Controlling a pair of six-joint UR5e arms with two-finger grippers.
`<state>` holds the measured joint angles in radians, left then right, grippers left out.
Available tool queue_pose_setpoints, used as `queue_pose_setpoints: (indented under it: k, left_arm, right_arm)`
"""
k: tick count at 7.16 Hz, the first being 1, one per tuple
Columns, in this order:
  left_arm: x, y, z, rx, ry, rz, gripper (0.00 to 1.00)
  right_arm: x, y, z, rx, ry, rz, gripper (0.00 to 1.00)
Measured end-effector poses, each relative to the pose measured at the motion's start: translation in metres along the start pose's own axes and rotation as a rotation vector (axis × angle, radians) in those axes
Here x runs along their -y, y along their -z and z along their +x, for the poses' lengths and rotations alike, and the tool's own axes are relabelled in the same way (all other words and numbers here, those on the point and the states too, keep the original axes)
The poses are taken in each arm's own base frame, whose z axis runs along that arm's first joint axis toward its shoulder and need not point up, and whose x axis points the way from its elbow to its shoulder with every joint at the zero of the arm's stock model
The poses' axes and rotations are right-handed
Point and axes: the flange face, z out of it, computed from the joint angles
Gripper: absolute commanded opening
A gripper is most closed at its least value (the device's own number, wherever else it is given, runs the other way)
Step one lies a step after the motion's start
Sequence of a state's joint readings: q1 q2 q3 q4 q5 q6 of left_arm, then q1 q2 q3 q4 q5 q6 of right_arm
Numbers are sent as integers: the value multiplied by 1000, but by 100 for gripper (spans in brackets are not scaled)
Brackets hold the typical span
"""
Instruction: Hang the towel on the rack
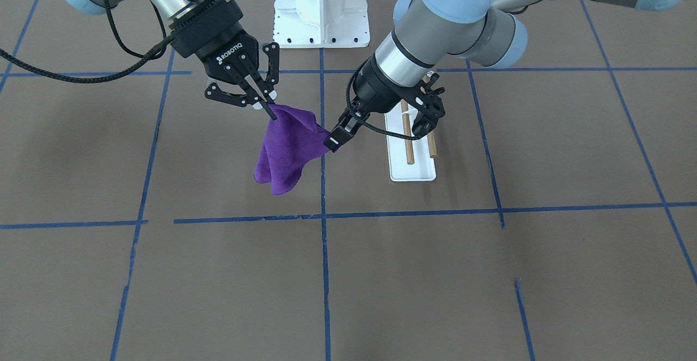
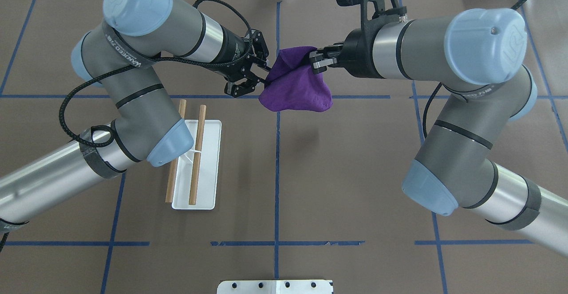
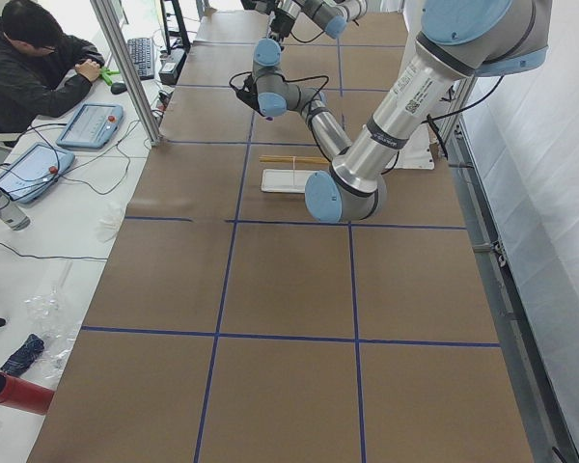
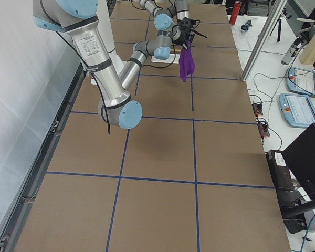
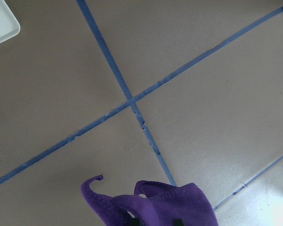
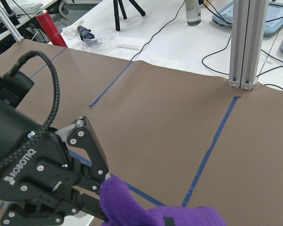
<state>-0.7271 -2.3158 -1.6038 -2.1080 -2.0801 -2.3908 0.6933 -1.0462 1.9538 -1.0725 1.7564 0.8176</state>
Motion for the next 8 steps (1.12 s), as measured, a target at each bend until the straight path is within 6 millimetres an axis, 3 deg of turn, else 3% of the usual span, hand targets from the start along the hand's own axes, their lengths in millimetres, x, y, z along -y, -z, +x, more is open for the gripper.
queue_pose_setpoints:
  k: [2,5,6,8]
  left_arm:
    - [0,1,0,-1,-4,-1,0]
    - [0,3,0,-9,-18,-7,0]
    - [-1,5,1,-19,-27,-16,0]
    - [0,7,2,-28,-33,-20,0]
  right_arm:
    - [0,0,0,1,1,0,0]
    - [0,0,0,1,4,0,0]
    - [-1,0,2,-1,8,-4,95]
    - [-7,-4,9,-19,-11,-37,100]
